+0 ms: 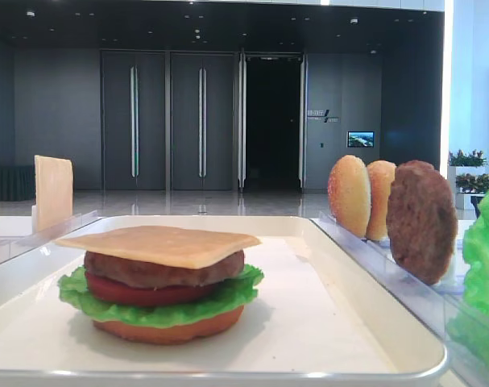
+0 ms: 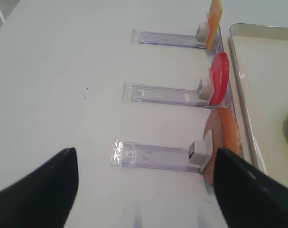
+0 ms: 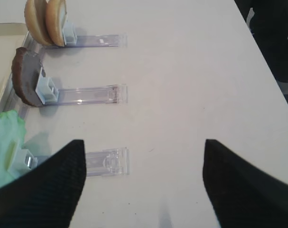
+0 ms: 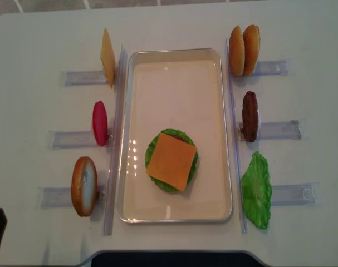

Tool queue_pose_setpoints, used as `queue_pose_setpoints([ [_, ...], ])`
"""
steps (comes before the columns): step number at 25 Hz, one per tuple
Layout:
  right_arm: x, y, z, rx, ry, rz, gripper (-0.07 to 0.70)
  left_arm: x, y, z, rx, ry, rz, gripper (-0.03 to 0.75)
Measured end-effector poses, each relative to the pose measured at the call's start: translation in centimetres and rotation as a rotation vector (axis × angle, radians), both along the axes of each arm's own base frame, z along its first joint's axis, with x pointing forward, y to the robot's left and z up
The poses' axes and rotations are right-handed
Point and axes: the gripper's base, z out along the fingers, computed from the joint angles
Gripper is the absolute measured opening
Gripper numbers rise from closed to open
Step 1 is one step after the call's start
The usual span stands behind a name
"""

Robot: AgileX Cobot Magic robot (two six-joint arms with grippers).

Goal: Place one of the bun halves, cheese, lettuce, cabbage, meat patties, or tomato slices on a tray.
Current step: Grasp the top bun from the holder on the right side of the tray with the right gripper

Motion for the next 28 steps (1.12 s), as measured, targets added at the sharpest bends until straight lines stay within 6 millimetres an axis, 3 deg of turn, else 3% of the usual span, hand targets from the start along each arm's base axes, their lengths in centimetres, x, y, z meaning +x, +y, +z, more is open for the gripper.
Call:
queue_pose_setpoints([
  [18, 0.3, 0.0, 0.0, 0.000, 0.020, 0.000, 0.520, 0.0, 0.0, 0.0, 0.000, 0.000, 0.000, 0.692],
  [28, 6.5, 0.8, 0.9, 0.078, 0.390, 0.035, 0.520, 0.0, 0.0, 0.0, 0.000, 0.000, 0.000, 0.692],
])
